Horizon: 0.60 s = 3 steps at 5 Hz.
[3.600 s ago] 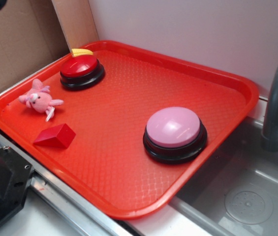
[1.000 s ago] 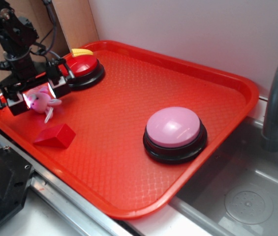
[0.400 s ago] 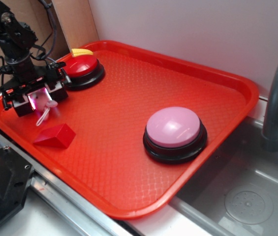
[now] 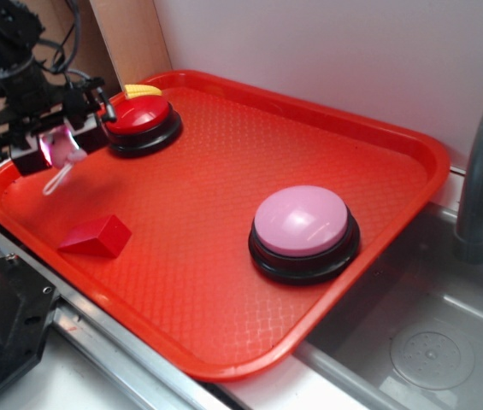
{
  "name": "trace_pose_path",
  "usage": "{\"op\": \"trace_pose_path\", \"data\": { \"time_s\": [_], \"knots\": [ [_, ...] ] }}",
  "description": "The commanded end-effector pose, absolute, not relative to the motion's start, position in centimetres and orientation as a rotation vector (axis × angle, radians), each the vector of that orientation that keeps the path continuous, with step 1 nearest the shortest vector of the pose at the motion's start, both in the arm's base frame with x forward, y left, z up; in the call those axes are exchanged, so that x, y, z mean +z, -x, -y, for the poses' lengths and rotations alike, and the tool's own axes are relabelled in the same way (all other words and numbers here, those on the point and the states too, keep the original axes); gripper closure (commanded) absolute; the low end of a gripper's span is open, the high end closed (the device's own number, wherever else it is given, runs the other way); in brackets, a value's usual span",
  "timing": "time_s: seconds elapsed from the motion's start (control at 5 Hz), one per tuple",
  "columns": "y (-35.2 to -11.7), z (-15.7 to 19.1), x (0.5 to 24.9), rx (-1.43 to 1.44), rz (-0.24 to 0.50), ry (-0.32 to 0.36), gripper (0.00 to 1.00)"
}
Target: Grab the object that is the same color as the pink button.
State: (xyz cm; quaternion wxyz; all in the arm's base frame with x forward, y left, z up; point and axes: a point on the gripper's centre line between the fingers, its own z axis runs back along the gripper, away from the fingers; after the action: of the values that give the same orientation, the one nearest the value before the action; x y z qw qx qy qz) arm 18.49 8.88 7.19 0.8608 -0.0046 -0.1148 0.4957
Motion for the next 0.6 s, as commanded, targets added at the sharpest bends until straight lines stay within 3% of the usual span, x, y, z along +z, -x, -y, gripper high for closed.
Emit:
{"op": "trace_pose_path", "data": {
  "time_s": [0.0,0.2,0.4],
  "knots": [
    [-19.8,-3.1,14.7,0.588,0.095,0.101,1.00],
    [-19.3,-0.8,17.0,0.402,0.066,0.111,1.00],
    [-19.4,0.2,17.8,0.276,0.045,0.145,1.00]
  ]
}}
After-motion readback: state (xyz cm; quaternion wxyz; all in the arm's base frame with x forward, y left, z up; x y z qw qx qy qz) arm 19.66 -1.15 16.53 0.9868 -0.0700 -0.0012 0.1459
